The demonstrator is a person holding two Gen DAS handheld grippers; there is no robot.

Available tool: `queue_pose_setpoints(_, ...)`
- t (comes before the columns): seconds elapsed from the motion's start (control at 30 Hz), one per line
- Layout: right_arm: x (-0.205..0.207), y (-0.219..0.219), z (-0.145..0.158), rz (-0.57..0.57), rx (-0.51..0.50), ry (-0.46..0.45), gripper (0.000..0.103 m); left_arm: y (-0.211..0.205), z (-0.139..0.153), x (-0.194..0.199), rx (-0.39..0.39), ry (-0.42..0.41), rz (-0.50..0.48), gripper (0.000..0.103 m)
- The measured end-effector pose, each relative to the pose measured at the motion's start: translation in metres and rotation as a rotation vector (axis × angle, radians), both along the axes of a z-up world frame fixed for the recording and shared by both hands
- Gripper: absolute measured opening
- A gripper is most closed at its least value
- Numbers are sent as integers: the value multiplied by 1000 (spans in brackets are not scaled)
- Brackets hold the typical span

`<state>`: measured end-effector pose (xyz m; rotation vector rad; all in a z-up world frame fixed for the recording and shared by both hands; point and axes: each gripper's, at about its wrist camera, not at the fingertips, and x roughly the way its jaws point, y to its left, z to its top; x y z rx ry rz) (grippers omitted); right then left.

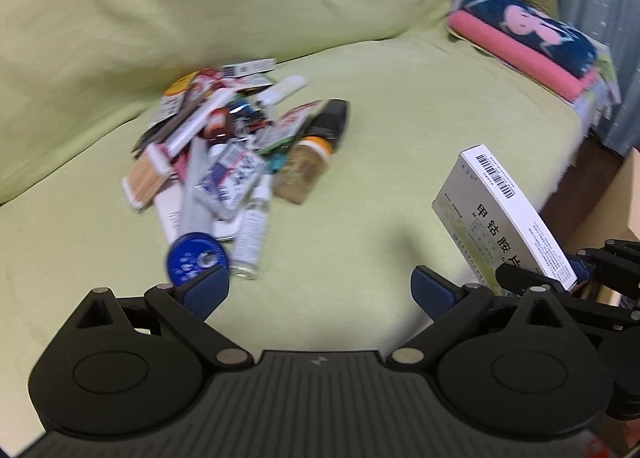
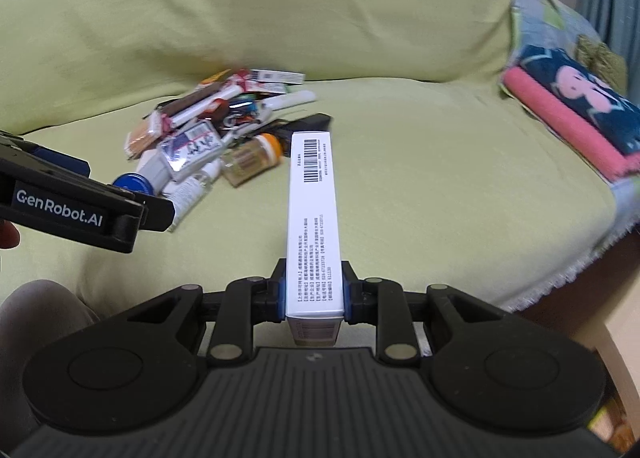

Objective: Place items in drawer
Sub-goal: 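Carry the white box with the right gripper to the open drawer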

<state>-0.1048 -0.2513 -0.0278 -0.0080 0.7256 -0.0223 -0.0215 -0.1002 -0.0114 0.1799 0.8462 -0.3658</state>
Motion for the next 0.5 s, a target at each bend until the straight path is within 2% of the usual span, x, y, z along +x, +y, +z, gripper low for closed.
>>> queue_pose_setpoints(0.5, -91, -54, 8, -297, -26, -4, 22, -72, 3, -52, -29, -4, -280, 98)
